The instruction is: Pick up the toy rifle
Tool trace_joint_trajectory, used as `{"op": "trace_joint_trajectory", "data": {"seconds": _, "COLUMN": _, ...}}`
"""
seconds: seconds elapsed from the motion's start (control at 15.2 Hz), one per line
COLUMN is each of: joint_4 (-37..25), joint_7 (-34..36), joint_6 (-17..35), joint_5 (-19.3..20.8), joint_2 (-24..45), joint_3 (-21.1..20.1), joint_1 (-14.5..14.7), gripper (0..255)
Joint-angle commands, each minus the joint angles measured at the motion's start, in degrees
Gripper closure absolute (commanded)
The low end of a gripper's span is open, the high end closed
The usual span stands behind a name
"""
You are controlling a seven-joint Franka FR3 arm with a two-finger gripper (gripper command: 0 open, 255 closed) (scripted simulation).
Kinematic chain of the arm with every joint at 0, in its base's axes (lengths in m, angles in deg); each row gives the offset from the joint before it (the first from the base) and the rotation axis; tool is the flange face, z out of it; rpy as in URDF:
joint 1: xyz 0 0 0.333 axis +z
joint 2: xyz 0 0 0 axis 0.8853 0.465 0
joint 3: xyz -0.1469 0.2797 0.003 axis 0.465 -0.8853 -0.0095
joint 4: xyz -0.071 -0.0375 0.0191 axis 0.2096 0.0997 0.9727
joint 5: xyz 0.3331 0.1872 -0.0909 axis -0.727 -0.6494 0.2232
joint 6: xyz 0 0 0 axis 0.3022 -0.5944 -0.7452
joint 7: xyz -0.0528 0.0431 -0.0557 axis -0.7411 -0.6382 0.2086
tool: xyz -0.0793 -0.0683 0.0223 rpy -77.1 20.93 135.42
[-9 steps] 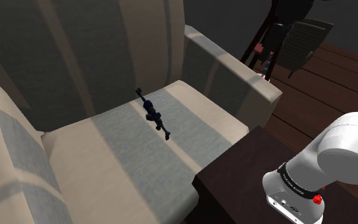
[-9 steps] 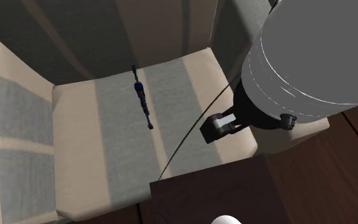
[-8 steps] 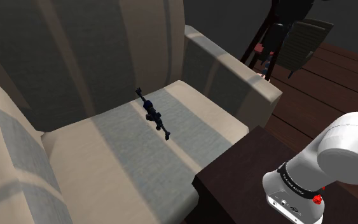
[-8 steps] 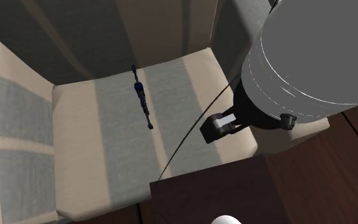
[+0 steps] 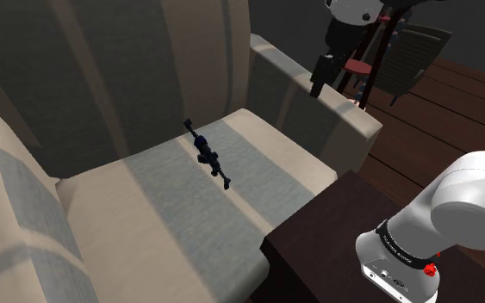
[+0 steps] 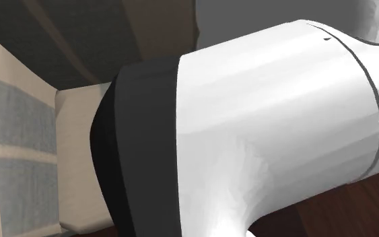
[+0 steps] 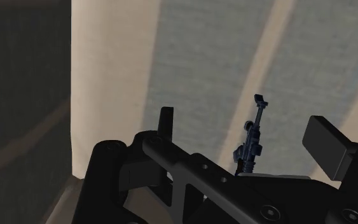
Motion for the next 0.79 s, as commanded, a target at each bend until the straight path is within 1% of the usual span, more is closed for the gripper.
{"op": "trace_joint_trajectory", "data": {"seconds": 0.0, "joint_4": -0.44, "joint_7": 0.93, "joint_6": 3.15, "joint_5": -0.23, "joint_2": 3.59, "joint_3": -0.80, "joint_1": 0.21, "gripper": 0}}
{"op": "trace_joint_trajectory", "data": {"seconds": 0.33, "joint_4": -2.44, "joint_7": 3.63, "joint_6": 10.57, "joint_5": -0.25, "joint_2": 13.28, "joint_3": -2.98, "joint_1": 0.70, "gripper": 0}}
{"op": "trace_joint_trajectory", "data": {"seconds": 0.73, "joint_4": -7.37, "joint_7": 7.21, "joint_6": 17.82, "joint_5": 1.09, "joint_2": 25.87, "joint_3": -5.26, "joint_1": 1.18, "gripper": 0}}
